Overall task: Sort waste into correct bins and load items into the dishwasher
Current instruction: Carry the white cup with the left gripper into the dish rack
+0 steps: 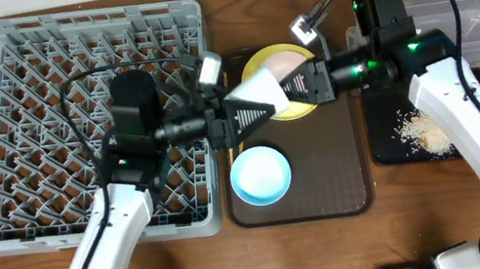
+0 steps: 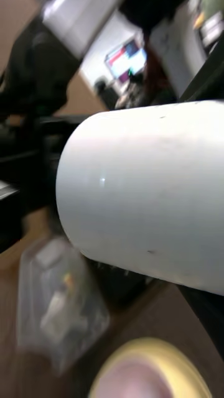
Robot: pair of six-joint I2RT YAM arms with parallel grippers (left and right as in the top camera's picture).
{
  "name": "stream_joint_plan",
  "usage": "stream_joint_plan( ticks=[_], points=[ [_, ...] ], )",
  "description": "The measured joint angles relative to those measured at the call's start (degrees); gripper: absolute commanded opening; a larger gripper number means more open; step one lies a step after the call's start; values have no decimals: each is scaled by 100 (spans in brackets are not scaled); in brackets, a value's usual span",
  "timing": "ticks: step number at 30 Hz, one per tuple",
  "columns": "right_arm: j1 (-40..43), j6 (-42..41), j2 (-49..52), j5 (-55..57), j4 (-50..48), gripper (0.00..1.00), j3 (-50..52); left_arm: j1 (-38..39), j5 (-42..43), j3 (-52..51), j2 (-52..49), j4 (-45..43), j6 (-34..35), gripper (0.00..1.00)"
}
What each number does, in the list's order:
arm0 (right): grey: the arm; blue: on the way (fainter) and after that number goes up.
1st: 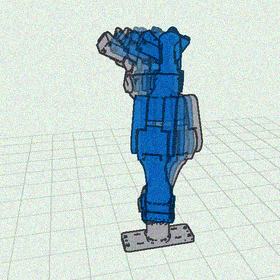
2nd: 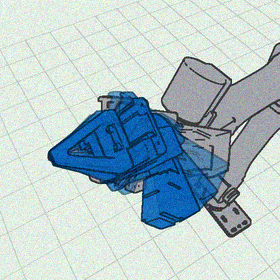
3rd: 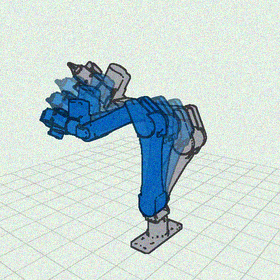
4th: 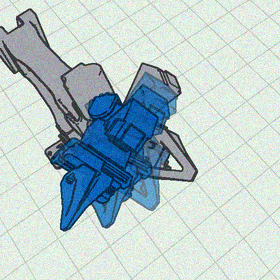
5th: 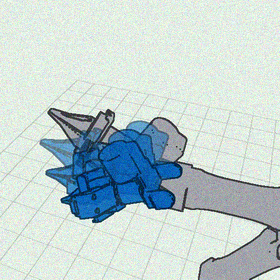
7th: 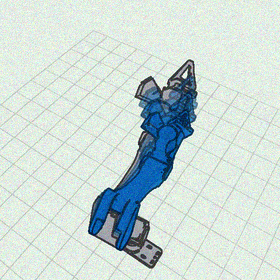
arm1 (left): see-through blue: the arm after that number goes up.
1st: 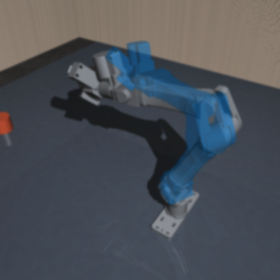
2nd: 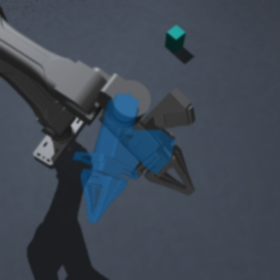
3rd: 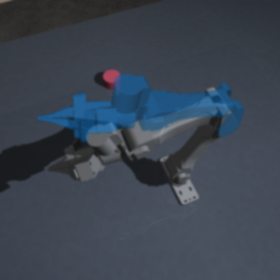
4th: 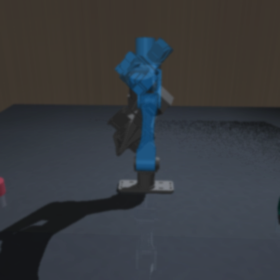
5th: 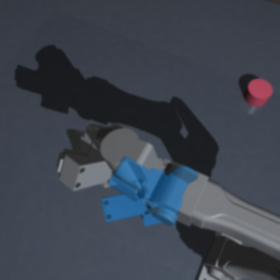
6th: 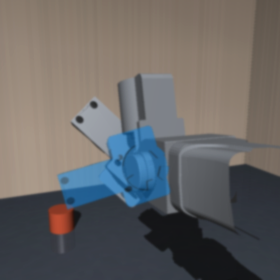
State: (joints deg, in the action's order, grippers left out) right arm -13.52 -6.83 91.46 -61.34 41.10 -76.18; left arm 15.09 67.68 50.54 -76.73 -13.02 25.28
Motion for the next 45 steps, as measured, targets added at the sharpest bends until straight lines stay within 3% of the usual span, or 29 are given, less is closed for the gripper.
stream_joint_plan(
  ticks=[7, 12, 20, 26, 32, 40, 45],
  points=[
    [2, 55, 2, 2249, 726, 14, 0, -501, -962, 0, 0, 909, -688, 32],
    [2, 122, 2, 3136, 1001, 16, 0, -966, -1744, 2, 55, 1926, -1108, 30],
    [0, 188, 2, 4286, 1502, 16, 0, -1547, -4048, 389, 835, 4520, -1558, 29],
    [0, 190, 2, 4627, 1541, 17, 0, -1919, -5532, 822, 1093, 5729, -1659, 29],
    [0, 199, 2, 4710, 1543, 18, 0, -2068, -6207, 824, 824, 6306, -1663, 29],
    [0, 306, 2, 4732, 1547, 18, 0, -2068, -6387, 824, 42, 6553, -1674, 30],
    [0, 321, 2, 4745, 1556, 18, 0, -2068, -6413, 824, -433, 6551, -1676, 46]
  ],
)
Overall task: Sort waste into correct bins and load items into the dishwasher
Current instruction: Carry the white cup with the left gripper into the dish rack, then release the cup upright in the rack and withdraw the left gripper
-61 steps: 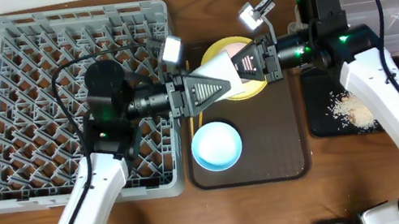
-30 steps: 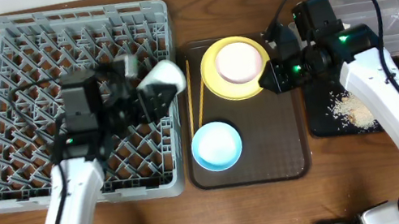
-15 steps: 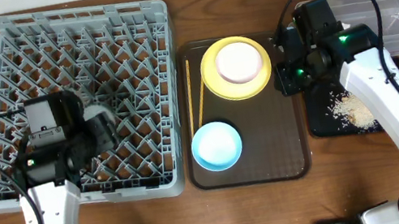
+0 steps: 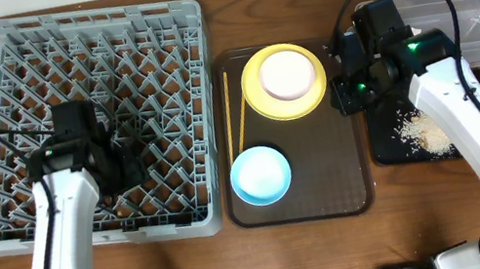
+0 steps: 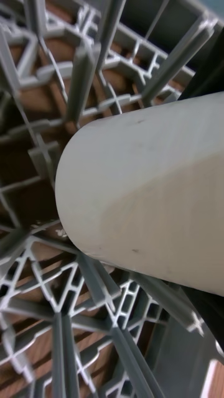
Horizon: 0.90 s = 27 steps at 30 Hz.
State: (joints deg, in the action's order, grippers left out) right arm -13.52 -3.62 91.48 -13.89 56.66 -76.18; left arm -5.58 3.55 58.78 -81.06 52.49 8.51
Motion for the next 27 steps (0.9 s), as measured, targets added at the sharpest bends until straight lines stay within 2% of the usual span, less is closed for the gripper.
stream_joint_plan(
  ticks=[3, 5, 7, 10, 15, 21, 27],
  points=[
    [0, 0, 0, 4, 24, 22, 0, 0, -13, 0, -232, 0, 2, 64],
    [0, 17, 0, 4, 39, 25, 0, 0, -13, 0, -361, 0, 2, 68],
    [0, 13, 0, 7, 50, 29, 0, 0, -13, 0, -439, 0, -15, 79],
    [0, 35, 0, 9, 55, 35, 0, 0, -13, 0, -433, 0, -50, 87],
    [0, 46, 0, 22, 52, 51, 0, 0, -74, 0, -297, 2, -68, 92],
    [0, 74, 0, 28, 46, 52, 0, 0, 22, 28, 374, 44, -68, 93],
    [0, 72, 0, 22, -46, 51, 0, 70, 872, 105, 1300, -87, -66, 94]
  ],
)
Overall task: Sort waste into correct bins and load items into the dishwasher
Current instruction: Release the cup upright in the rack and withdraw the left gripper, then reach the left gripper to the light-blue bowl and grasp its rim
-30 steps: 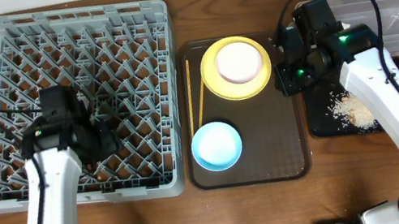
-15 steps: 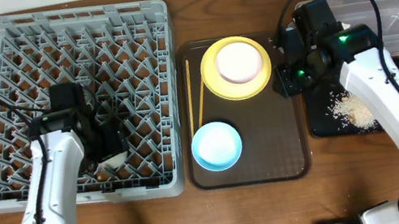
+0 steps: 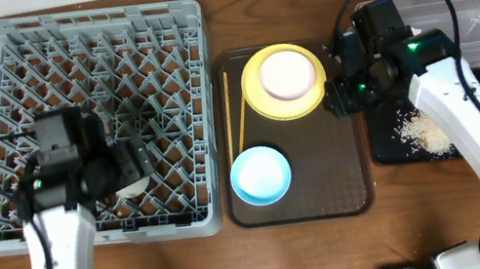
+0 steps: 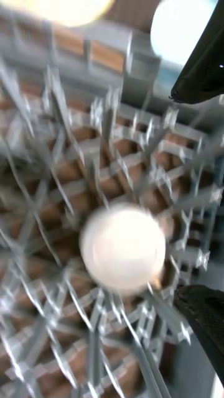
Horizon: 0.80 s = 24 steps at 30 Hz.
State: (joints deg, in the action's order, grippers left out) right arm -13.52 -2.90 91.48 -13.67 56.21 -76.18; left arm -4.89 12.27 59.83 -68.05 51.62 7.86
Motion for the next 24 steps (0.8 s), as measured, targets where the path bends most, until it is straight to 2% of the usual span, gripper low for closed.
stream_joint_plan(
  ticks=[4, 7, 11, 19, 22, 23, 24],
  points=[
    [-17, 0, 0, -2, -39, 51, 0, 240, 321, 31, 326, 4, 0, 95],
    [-149, 2, 0, 2, -57, 51, 0, 470, 435, 31, 341, 7, -7, 100],
    [-358, -35, 0, 46, -28, 53, 0, 870, 540, 31, 332, 4, 2, 100],
    [-350, -481, 0, 487, -7, 58, 0, 2282, 269, 31, 243, -398, 299, 100],
    [-304, -546, -4, 612, 68, 61, 0, 2861, 118, 31, 28, -732, 490, 100],
    [-249, -557, -13, 638, 103, 64, 0, 3042, 61, 31, -68, -824, 557, 100],
    [-160, -579, -26, 691, 140, 71, 0, 3222, -15, 31, -181, -909, 636, 100]
  ],
)
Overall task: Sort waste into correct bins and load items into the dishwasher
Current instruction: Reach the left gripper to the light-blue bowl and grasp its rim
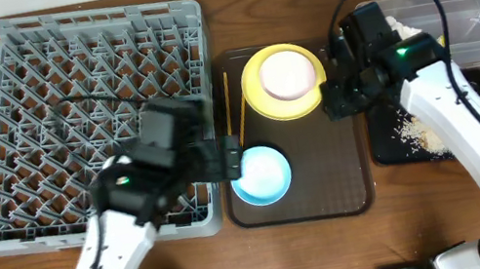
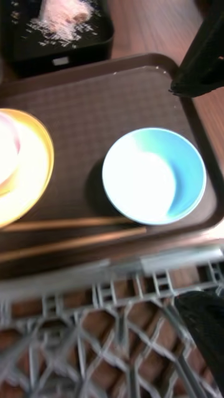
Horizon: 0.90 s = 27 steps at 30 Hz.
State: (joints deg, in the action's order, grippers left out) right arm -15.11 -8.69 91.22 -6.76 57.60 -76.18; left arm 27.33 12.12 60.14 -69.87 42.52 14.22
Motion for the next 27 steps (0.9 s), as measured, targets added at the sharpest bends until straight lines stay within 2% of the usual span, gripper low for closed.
stream_joint_plan(
  ticks=[3, 4, 5, 14, 21, 24, 27],
  points=[
    [306, -46, -105, 162, 109, 91, 0, 483, -181, 0, -426, -306, 192, 100],
    [417, -59, -166, 197, 133, 96, 0, 643, -205, 0, -592, -398, 232, 100],
    [514, -52, -238, 234, 140, 98, 0, 791, -232, 0, -763, -503, 254, 100],
    [859, 11, -540, 315, 240, 89, 0, 1847, -348, 0, -2103, -1047, 380, 100],
    [863, 13, -540, 319, 247, 86, 0, 2155, -350, 0, -2636, -1392, 382, 97],
    [863, 13, -540, 319, 264, 86, 0, 2192, -352, 0, -2802, -1534, 409, 87],
    [863, 13, -540, 319, 304, 86, 0, 2197, -354, 0, -2951, -1554, 428, 65]
  ],
)
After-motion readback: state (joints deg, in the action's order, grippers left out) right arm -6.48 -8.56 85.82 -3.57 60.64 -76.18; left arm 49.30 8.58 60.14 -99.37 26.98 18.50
